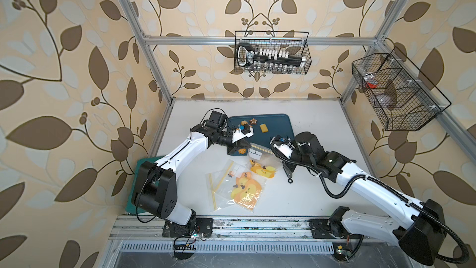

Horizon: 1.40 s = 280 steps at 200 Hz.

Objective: Put the cookies into a resealable bag to prevent moisture
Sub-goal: Pick up the ziploc bag from the center of the board, then place the ziploc bag at the center of the board.

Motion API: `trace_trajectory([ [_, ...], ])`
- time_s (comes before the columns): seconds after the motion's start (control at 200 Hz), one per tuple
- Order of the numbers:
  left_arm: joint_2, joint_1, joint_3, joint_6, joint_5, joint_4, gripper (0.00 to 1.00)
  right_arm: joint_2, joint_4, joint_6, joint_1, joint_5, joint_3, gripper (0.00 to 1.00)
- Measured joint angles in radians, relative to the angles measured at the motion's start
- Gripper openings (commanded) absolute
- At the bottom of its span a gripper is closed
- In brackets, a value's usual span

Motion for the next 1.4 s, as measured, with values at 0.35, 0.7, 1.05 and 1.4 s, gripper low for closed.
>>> trace_trajectory([
  [0.35,-0.006,0.04,-0.016,-0.339,-0.115,0.192,0.99,-0.071,-0.052,0.208,-0.005,0.207,0.097,0.0],
  [0.7,0.062,0.119,0.128,-0.84,-0.456,0.268,0.99,0.02,-0.115,0.329,-0.41,0.35,0.321,0.0],
  [1.05,0.032,0.135,0.019,-1.038,-0.645,0.358,0.99,0.303,-0.074,0.335,-0.709,0.293,0.367,0.17],
  [1.4,-0.024,0.032,-0.061,-1.245,-0.765,0.359,0.99,0.207,0.021,0.381,-0.653,0.382,0.249,0.8],
])
